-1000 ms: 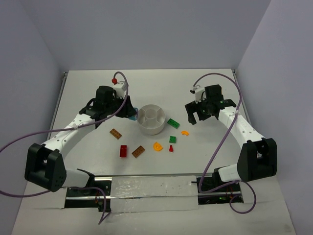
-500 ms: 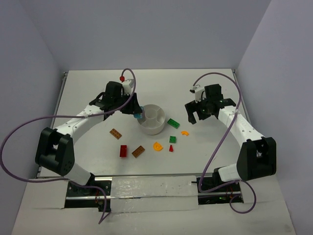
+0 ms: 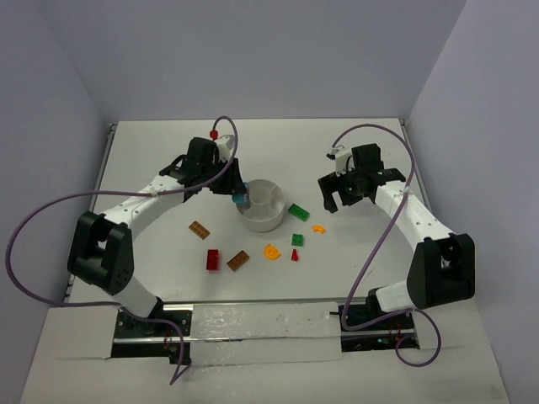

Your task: Sort the legos into containers by color

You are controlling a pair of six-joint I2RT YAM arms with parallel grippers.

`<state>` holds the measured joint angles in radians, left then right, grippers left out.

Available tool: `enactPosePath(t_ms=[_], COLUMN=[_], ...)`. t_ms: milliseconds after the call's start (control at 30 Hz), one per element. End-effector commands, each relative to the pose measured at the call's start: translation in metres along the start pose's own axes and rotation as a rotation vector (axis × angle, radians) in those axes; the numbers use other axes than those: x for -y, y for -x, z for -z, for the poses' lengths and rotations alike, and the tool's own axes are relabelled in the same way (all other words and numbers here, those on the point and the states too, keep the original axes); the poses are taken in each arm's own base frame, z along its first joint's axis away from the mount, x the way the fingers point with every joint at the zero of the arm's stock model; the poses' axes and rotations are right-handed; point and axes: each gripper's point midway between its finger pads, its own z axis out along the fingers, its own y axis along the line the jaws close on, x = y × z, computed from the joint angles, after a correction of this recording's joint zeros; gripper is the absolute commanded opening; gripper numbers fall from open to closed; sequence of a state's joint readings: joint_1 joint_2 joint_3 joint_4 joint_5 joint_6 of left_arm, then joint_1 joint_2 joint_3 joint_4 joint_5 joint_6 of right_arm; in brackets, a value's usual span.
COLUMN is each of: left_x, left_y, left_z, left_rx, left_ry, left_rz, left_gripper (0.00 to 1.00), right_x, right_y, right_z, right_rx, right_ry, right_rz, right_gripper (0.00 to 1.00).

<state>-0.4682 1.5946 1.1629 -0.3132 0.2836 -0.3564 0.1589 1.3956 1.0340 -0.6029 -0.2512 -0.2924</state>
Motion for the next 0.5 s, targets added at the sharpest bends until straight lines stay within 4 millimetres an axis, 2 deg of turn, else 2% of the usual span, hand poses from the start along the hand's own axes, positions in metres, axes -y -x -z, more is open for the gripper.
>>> enactPosePath(t_ms=[0,33,300,333,467], left_x=[0.002,0.002,0.01,0.012,0.023], left_y=[0.016,0.015,0.024,0.027,0.044], left_z=[-0.001,0.0,0.009,0.012,0.032], left_rx=[0.029,0.028,0.064,0.075,0.151], left_ry=[0.026,0.027,0.007,0.002,-0.021], left_rz=[-0.004,-0.006,-0.034,-0.042,-0.082], left_gripper=[0.44,0.46,0.89,0.92,0.93], right_x=[0.005,0.006,0.005,0.006,0.004], right_y=[0.018,0.018,0.019,0.019,0.021], right_z=[0.007,0.007,0.008,0.008,0.01], right_rx=[0.043,0.043,0.046,0.046,0.049], right_ry=[-0.017,-0.019,-0.019,-0.021,-0.01], right_rz=[0.0,0.0,0.002,0.002,0.009], right_gripper=[1.0,1.0,1.0,1.0,1.0])
